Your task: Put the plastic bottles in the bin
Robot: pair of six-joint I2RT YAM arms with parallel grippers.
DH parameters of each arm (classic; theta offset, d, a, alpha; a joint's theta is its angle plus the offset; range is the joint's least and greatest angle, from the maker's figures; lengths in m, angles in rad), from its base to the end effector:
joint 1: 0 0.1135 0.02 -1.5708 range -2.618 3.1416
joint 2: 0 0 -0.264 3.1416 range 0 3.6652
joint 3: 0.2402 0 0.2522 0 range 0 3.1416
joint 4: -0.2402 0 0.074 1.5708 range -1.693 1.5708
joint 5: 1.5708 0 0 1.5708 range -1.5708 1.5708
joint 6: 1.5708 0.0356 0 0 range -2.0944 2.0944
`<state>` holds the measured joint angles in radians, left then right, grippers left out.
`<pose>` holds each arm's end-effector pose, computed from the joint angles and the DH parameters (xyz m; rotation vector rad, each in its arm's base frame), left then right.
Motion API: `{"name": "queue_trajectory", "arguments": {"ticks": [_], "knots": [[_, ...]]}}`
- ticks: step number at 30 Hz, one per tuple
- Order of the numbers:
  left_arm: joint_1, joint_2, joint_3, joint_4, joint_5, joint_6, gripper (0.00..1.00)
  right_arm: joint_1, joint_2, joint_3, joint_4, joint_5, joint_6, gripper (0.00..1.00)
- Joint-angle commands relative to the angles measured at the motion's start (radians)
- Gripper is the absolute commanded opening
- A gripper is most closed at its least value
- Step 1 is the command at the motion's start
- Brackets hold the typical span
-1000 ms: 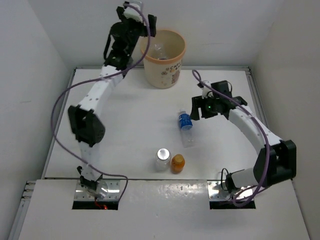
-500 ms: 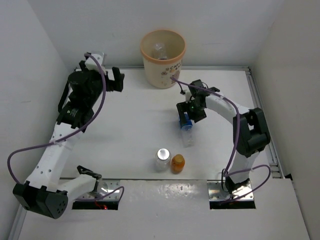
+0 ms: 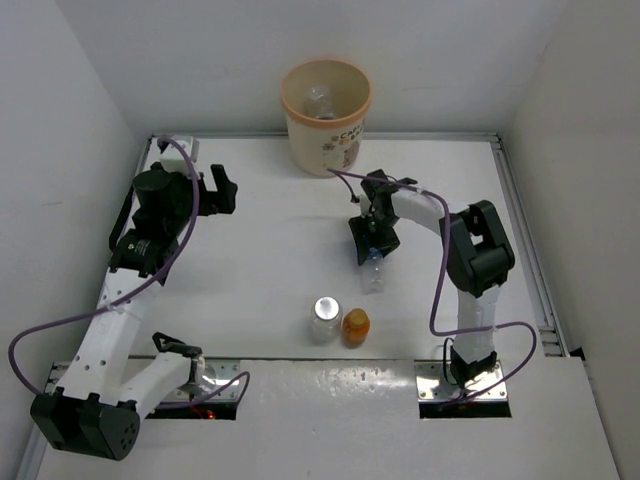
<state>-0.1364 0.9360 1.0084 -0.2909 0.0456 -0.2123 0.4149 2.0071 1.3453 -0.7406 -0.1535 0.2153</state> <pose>0.2082 -0.0302 0.3799 -0.0353 1.7981 -0.2906 0.3455 0.1581 0.1419 -0.3198 2.9976 0.2992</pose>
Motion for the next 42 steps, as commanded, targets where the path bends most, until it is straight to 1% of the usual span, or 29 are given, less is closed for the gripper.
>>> {"name": "queue_trajectory", "arguments": {"ticks": [1, 3, 4, 6, 7, 9, 10, 11, 14, 15, 16, 17, 18, 20, 21, 22, 23, 24, 25, 26, 30, 31, 32, 33, 34, 37, 38, 40, 42], "knots": [[0.004, 0.007, 0.021, 0.013, 0.025, -0.012, 1.00, 0.002, 0.004, 0.022, 0.026, 0.043, 0.001, 0.52], [0.004, 0.018, 0.021, 0.013, 0.034, -0.022, 1.00, -0.001, -0.011, 0.018, 0.023, 0.049, -0.004, 0.42], [0.014, 0.030, 0.030, 0.013, 0.034, -0.022, 1.00, -0.001, -0.014, 0.014, 0.021, 0.046, -0.008, 0.31], [0.014, 0.040, 0.030, 0.022, 0.045, -0.032, 1.00, -0.001, -0.048, 0.021, 0.020, 0.037, -0.014, 0.19], [0.014, 0.040, 0.041, 0.032, 0.059, -0.032, 1.00, 0.002, -0.060, 0.056, 0.015, 0.022, -0.019, 0.10], [0.014, 0.040, 0.041, 0.044, 0.073, -0.032, 1.00, 0.004, -0.096, 0.112, -0.023, -0.009, -0.022, 0.03], [0.014, 0.040, 0.050, 0.055, 0.094, -0.032, 1.00, 0.012, -0.103, 0.208, -0.035, -0.030, -0.030, 0.00], [0.014, 0.040, 0.050, 0.064, 0.106, -0.032, 1.00, 0.009, -0.128, 0.248, -0.061, -0.052, -0.030, 0.00], [0.014, 0.030, 0.050, 0.105, 0.151, -0.041, 1.00, 0.010, -0.171, 0.462, -0.072, -0.080, -0.010, 0.00], [0.014, 0.030, 0.050, 0.114, 0.160, -0.041, 1.00, 0.010, -0.180, 0.557, -0.053, -0.078, 0.016, 0.00], [0.014, 0.030, 0.050, 0.114, 0.160, -0.050, 1.00, -0.005, -0.182, 0.598, -0.014, -0.077, 0.030, 0.00], [0.005, 0.030, 0.050, 0.127, 0.172, -0.059, 1.00, -0.011, -0.194, 0.691, 0.012, -0.064, 0.042, 0.00], [0.004, 0.030, 0.050, 0.136, 0.181, -0.059, 1.00, -0.014, -0.205, 0.709, 0.133, -0.057, 0.065, 0.00], [0.004, 0.030, 0.050, 0.145, 0.181, -0.059, 1.00, -0.033, -0.247, 0.692, 0.252, -0.026, 0.072, 0.00], [0.004, 0.040, 0.050, 0.145, 0.181, -0.068, 1.00, -0.033, -0.261, 0.671, 0.470, 0.026, 0.062, 0.00], [0.004, 0.040, 0.050, 0.145, 0.191, -0.068, 1.00, -0.034, -0.272, 0.648, 0.554, 0.047, 0.055, 0.00], [0.004, 0.040, 0.050, 0.154, 0.191, -0.068, 1.00, -0.036, -0.300, 0.550, 0.629, 0.095, 0.041, 0.00], [0.004, 0.049, 0.050, 0.154, 0.191, -0.068, 1.00, -0.030, -0.300, 0.523, 0.809, 0.136, 0.017, 0.00], [-0.005, 0.049, 0.050, 0.163, 0.191, -0.068, 1.00, -0.021, -0.291, 0.490, 0.945, 0.150, 0.000, 0.00], [-0.005, 0.049, 0.041, 0.176, 0.191, -0.079, 1.00, -0.012, -0.259, 0.492, 1.059, 0.211, -0.042, 0.00], [-0.005, 0.060, 0.030, 0.196, 0.191, -0.101, 1.00, -0.008, -0.122, 0.545, 1.164, 0.252, -0.103, 0.00], [-0.005, 0.060, 0.019, 0.196, 0.191, -0.101, 1.00, -0.008, -0.101, 0.539, 1.281, 0.250, -0.116, 0.00], [-0.005, 0.069, 0.019, 0.205, 0.191, -0.101, 1.00, -0.011, -0.082, 0.535, 1.331, 0.262, -0.141, 0.02], [-0.005, 0.069, 0.019, 0.205, 0.191, -0.101, 1.00, -0.011, -0.015, 0.537, 1.375, 0.282, -0.160, 0.07], [-0.005, 0.078, 0.019, 0.205, 0.191, -0.101, 1.00, -0.014, 0.037, 0.555, 1.456, 0.290, -0.177, 0.08], [0.004, 0.092, 0.019, 0.205, 0.181, -0.101, 1.00, -0.034, 0.166, 0.730, 1.426, 0.292, -0.182, 0.08], [0.004, 0.092, 0.019, 0.205, 0.181, -0.101, 1.00, -0.042, 0.230, 0.811, 1.420, 0.293, -0.182, 0.08], [0.004, 0.101, 0.019, 0.196, 0.181, -0.101, 1.00, -0.050, 0.307, 0.926, 1.406, 0.301, -0.182, 0.22], [-0.005, 0.112, 0.019, 0.196, 0.191, -0.101, 1.00, -0.056, 0.369, 0.942, 1.431, 0.290, -0.198, 0.47]]}}
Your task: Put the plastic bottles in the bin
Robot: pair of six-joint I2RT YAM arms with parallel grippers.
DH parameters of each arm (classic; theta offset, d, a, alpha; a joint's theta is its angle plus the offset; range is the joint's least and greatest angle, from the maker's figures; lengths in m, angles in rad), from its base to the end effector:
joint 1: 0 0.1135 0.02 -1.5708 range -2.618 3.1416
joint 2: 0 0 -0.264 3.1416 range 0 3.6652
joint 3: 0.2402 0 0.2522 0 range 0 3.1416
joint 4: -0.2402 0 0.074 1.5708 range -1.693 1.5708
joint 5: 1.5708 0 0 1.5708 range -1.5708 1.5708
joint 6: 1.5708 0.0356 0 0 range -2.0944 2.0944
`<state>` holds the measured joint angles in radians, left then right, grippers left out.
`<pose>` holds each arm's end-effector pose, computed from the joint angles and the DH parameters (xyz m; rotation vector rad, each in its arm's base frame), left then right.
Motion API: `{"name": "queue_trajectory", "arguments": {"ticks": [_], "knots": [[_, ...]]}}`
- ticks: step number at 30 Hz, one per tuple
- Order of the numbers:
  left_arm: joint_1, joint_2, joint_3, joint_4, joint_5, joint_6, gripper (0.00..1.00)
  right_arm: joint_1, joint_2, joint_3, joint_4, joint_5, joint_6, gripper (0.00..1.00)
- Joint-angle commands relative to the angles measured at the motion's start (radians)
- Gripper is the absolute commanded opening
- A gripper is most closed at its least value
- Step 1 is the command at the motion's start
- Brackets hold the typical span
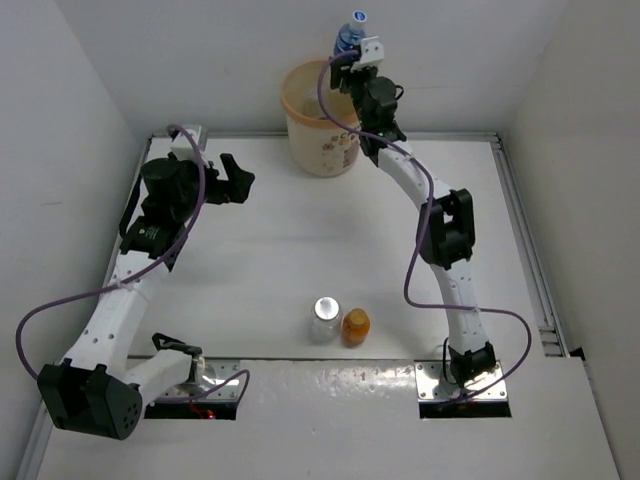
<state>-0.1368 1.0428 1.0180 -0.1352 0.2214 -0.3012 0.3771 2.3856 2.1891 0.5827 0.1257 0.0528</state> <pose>0.2374 -0.0406 0.3781 0.0214 1.7542 -0.5126 0.5272 0.2040 0.3468 -0.0821 1.1903 0.3035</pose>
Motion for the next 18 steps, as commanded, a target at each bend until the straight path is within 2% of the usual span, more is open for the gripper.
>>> {"name": "queue_trajectory", "arguments": {"ticks": [1, 3, 4, 6, 9, 10, 14, 15, 16, 17, 18], "knots": [[-0.004, 0.005, 0.019, 0.019, 0.025, 0.005, 1.00, -0.020, -0.005, 0.078, 0.109, -0.004, -0.047, 0.72], [-0.015, 0.028, 0.043, -0.033, 0.036, 0.030, 1.00, -0.023, -0.029, 0.017, 0.129, -0.014, -0.045, 0.95], [-0.024, 0.042, 0.044, -0.043, 0.047, 0.030, 1.00, -0.023, -0.040, 0.003, 0.128, -0.014, -0.045, 0.99], [-0.024, 0.042, 0.044, -0.052, 0.056, 0.054, 1.00, -0.035, -0.096, -0.032, 0.106, -0.021, -0.024, 0.99], [-0.034, 0.031, 0.031, -0.052, 0.148, 0.091, 1.00, -0.038, -0.153, -0.046, 0.048, -0.054, -0.010, 0.99], [-0.034, 0.031, 0.019, -0.052, 0.259, 0.108, 1.00, -0.041, -0.193, -0.058, 0.036, -0.060, -0.008, 0.99], [-0.092, -0.009, -0.028, -0.052, 0.518, 0.230, 1.00, -0.050, -0.414, -0.159, -0.088, -0.101, 0.068, 0.97], [-0.109, -0.021, -0.044, -0.063, 0.544, 0.253, 1.00, -0.062, -0.454, -0.178, -0.206, -0.122, 0.090, 0.95], [-0.127, -0.033, -0.073, -0.063, 0.567, 0.302, 1.00, -0.075, -0.567, -0.196, -0.255, -0.167, 0.138, 0.93], [-0.165, -0.044, -0.082, -0.105, 0.610, 0.335, 1.00, -0.081, -0.598, -0.244, -0.415, -0.248, 0.153, 0.88], [-0.184, -0.056, -0.093, -0.130, 0.628, 0.368, 1.00, -0.101, -0.635, -0.253, -0.476, -0.282, 0.156, 0.87]]}}
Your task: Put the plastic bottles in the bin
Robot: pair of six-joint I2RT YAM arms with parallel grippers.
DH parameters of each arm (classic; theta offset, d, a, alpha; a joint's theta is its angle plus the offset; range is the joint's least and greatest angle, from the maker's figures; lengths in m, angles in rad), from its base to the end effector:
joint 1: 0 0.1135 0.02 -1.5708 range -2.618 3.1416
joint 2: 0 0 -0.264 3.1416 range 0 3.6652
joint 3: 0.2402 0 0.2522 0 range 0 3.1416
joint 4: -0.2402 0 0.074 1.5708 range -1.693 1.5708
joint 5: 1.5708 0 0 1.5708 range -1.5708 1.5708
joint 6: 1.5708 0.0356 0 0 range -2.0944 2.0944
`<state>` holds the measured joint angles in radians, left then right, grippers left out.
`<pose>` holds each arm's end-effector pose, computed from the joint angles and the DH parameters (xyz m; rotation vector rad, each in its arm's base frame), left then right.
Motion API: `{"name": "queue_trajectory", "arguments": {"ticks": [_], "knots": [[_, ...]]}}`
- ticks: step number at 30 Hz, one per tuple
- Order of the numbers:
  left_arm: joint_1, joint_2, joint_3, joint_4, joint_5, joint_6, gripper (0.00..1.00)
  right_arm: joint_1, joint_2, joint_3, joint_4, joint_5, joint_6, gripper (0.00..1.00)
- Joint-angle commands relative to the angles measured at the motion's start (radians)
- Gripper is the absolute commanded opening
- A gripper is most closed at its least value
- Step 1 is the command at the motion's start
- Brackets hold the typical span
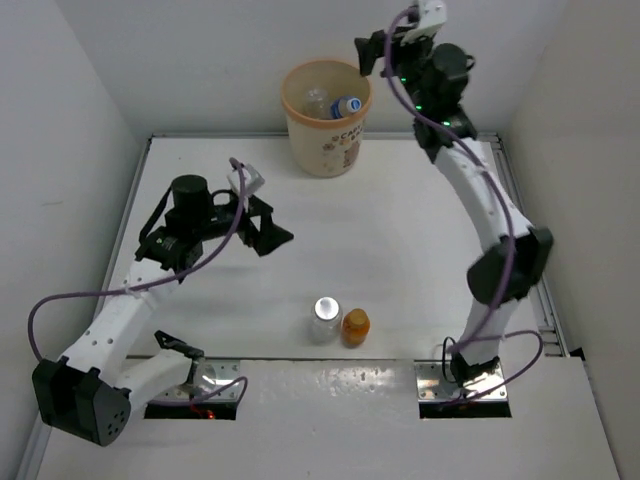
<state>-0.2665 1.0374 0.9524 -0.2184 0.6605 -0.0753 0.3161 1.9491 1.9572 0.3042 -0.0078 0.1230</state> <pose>0.2184 -0.0823 0.3493 0.6361 1.7849 -0.8504 0.4431 0.1452 0.4545 -0.1290 1.2612 0.3841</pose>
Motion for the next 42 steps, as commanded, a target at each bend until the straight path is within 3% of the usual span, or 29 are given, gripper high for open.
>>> {"name": "queue_trajectory", "arguments": {"ticks": [1, 2, 5, 6, 8, 9, 12, 17, 24, 42], "knots": [[-0.074, -0.051, -0.036, -0.071, 0.208, 0.213, 1.00, -0.052, -0.281, -0.047, -0.261, -0.164, 0.090, 0.87], [-0.107, -0.060, -0.058, -0.122, 0.235, 0.250, 1.00, -0.069, -0.323, -0.078, -0.389, -0.231, 0.089, 0.83], [-0.173, -0.092, -0.102, -0.194, 0.226, 0.368, 0.87, -0.103, -0.465, -0.186, -0.710, -0.288, 0.058, 0.77], [-0.190, -0.106, -0.103, -0.211, 0.214, 0.399, 0.78, -0.112, -0.519, -0.254, -0.749, -0.294, 0.052, 0.77], [-0.247, -0.106, -0.128, -0.266, 0.202, 0.491, 0.73, -0.149, -0.625, -0.388, -0.852, -0.299, 0.052, 0.73], [-0.269, -0.106, -0.129, -0.280, 0.202, 0.520, 0.73, -0.159, -0.647, -0.421, -0.929, -0.310, 0.053, 0.73], [-0.342, -0.106, -0.176, -0.291, 0.180, 0.638, 0.97, -0.210, -0.740, -0.556, -1.017, -0.349, 0.060, 0.73], [-0.425, -0.063, -0.196, -0.279, 0.130, 0.755, 1.00, -0.258, -0.846, -0.701, -1.008, -0.368, 0.095, 0.75], [-0.533, 0.059, -0.205, -0.202, 0.002, 0.778, 1.00, -0.278, -0.808, -0.658, -1.030, -0.402, 0.107, 0.75], [-0.659, 0.340, -0.043, -0.159, -0.035, 0.806, 1.00, -0.279, -0.796, -0.675, -1.083, -0.428, 0.049, 0.73]]}}
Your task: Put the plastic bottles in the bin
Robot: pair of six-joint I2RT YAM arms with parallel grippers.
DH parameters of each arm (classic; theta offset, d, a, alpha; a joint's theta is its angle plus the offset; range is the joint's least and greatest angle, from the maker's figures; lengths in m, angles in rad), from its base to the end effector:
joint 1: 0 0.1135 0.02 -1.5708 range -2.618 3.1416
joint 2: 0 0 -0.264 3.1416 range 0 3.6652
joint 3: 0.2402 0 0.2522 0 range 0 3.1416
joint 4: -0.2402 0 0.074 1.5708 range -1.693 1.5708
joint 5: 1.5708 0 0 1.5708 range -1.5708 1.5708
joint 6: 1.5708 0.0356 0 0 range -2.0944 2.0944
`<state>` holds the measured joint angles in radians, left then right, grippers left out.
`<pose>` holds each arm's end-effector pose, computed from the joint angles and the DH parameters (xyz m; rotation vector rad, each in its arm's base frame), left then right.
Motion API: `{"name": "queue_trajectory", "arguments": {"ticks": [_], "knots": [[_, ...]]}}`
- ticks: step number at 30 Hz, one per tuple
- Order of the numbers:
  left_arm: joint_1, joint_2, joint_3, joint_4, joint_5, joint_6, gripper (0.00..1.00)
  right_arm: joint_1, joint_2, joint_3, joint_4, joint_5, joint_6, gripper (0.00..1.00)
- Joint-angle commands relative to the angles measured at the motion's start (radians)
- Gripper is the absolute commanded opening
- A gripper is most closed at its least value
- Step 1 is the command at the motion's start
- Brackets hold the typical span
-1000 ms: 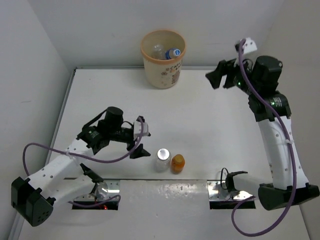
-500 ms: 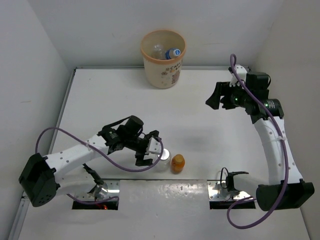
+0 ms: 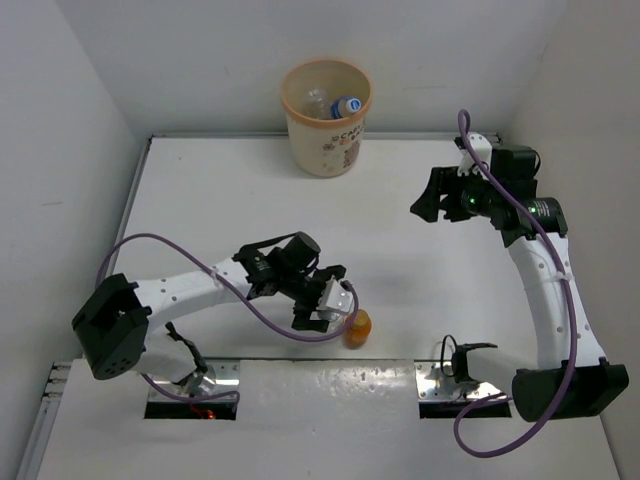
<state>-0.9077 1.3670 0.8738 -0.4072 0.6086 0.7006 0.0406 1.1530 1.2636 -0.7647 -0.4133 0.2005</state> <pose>0.1532 -0.2291 0.2280 1.9204 1.4833 -0.8403 0.2335 0.0238 0.3766 -0.0514 2.2236 0.5917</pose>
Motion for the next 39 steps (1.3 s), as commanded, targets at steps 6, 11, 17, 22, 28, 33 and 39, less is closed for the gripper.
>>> {"name": "queue_trajectory", "arguments": {"ticks": [6, 11, 17, 22, 28, 33, 39], "knots": [[-0.026, 0.030, 0.036, 0.019, -0.004, 0.065, 0.80, -0.007, 0.007, 0.025, -0.016, -0.025, -0.032, 0.71], [-0.026, -0.003, 0.036, -0.036, -0.036, 0.088, 0.45, -0.007, 0.011, 0.026, -0.019, -0.033, -0.035, 0.68], [0.122, -0.055, 0.436, -0.205, -0.036, -0.027, 0.08, -0.005, 0.019, 0.037, -0.053, -0.041, -0.064, 0.62], [0.306, 0.007, 0.795, -0.056, -0.151, -0.205, 0.00, -0.007, 0.020, 0.022, -0.067, -0.042, -0.072, 0.59], [0.467, 0.220, 0.964, 0.421, -0.375, -0.446, 0.00, -0.011, 0.031, -0.004, -0.051, -0.059, -0.061, 0.54], [0.572, 0.501, 1.233, 0.617, -0.438, -0.694, 0.00, -0.011, 0.051, -0.007, -0.050, -0.061, -0.075, 0.52], [0.616, 0.749, 1.427, 0.786, -0.414, -0.753, 0.00, -0.008, 0.065, -0.016, -0.062, -0.067, -0.107, 0.51]]}}
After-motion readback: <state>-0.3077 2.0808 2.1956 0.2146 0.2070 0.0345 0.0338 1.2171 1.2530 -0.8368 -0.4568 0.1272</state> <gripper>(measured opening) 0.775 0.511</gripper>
